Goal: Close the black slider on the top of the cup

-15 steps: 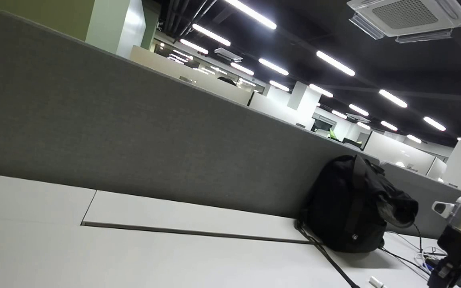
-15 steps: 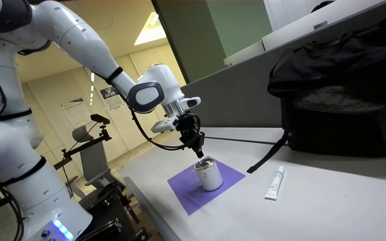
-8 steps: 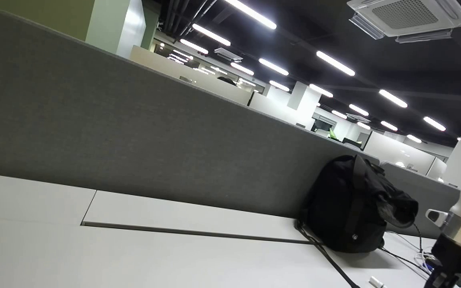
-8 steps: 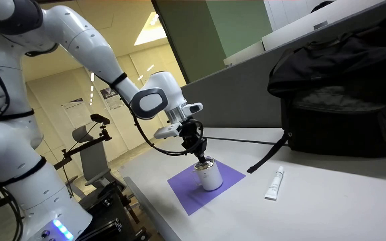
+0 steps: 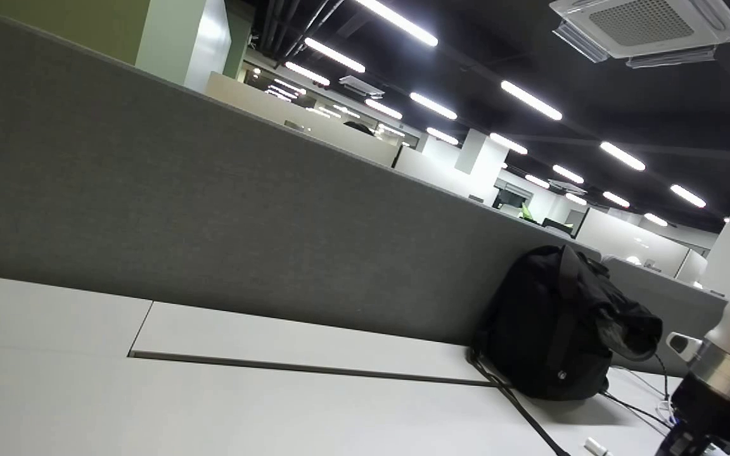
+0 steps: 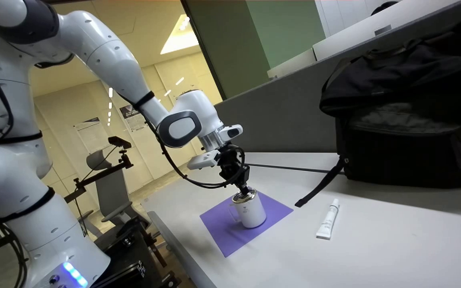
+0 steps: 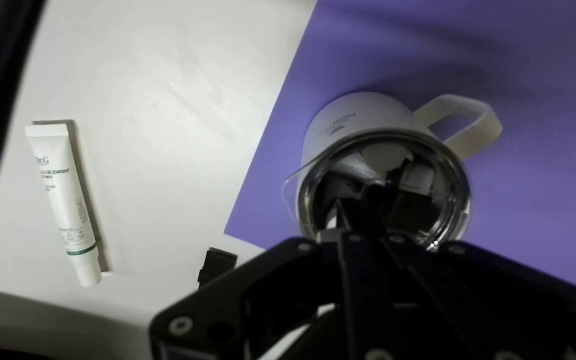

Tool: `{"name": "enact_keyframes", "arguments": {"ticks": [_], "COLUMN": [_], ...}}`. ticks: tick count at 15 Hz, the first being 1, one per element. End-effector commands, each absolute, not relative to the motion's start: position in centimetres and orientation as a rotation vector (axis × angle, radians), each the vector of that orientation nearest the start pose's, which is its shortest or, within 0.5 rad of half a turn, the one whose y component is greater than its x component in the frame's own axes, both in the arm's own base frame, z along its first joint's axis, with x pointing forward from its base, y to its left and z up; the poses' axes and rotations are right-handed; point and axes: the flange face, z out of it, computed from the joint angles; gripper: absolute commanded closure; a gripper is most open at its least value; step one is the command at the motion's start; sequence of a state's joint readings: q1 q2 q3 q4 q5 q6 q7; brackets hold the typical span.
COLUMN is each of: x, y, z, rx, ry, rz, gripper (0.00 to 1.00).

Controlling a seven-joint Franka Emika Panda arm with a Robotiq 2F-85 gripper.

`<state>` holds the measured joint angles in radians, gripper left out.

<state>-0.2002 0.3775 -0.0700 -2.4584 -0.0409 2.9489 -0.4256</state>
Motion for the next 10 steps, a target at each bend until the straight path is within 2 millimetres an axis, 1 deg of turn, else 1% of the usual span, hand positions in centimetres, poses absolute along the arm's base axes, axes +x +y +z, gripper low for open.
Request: {"name": "enact_keyframes", "arguments": {"ticks": [1, 6, 10], "x": [47.5, 47.5, 47.6], "y": [-12.5, -12.0, -11.9], "z": [15.5, 14.5, 14.3], "rx": [-3.189, -3.186, -3.161], "ry": [-0.302, -0.300, -0.230], "rz": [-0.189, -0.161, -0.111], "gripper": [1.00, 1.00, 1.00]}}
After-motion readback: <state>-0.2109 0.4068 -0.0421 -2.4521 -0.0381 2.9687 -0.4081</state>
